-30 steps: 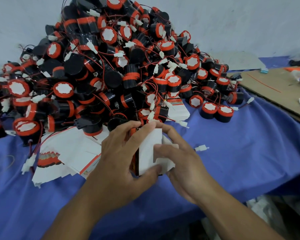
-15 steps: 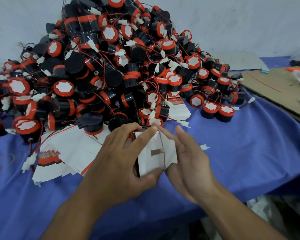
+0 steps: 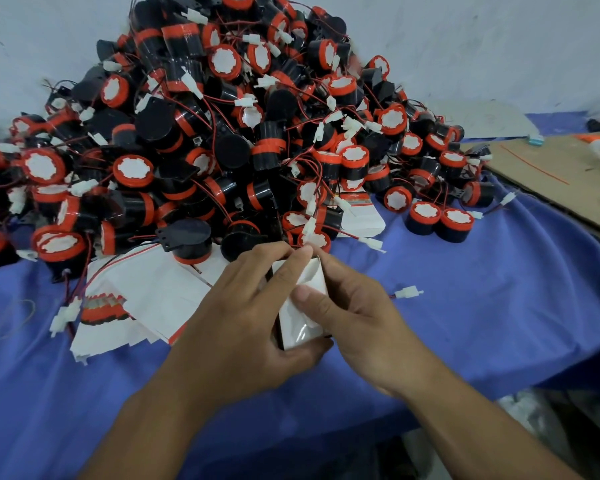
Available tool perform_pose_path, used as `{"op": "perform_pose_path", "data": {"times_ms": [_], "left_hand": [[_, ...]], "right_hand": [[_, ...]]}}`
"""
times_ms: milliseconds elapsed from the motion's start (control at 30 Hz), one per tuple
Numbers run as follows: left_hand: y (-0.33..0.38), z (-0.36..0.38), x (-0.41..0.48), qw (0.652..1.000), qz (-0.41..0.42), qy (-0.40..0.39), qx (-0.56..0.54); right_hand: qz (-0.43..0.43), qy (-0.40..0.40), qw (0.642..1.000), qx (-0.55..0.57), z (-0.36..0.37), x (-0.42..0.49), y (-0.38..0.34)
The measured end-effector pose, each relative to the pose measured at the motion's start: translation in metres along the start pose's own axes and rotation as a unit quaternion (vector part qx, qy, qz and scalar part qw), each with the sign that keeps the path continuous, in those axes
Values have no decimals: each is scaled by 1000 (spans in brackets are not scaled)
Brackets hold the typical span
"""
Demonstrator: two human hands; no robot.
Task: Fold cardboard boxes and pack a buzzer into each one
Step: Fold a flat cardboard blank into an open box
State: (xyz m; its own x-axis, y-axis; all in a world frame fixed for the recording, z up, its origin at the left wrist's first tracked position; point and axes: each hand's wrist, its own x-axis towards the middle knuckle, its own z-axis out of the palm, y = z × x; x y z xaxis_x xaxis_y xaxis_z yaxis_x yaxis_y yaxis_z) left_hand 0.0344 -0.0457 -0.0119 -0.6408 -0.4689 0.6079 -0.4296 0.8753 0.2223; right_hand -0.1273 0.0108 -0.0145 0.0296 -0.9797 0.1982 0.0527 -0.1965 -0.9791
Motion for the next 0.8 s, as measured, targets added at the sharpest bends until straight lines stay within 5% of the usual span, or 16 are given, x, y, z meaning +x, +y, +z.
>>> {"op": "perform_pose_path", "data": {"times_ms": [800], "left_hand": [[0, -1, -1, 1000, 13, -13, 9]], "right_hand": [[-30, 57, 972, -227, 8, 0, 18]]}}
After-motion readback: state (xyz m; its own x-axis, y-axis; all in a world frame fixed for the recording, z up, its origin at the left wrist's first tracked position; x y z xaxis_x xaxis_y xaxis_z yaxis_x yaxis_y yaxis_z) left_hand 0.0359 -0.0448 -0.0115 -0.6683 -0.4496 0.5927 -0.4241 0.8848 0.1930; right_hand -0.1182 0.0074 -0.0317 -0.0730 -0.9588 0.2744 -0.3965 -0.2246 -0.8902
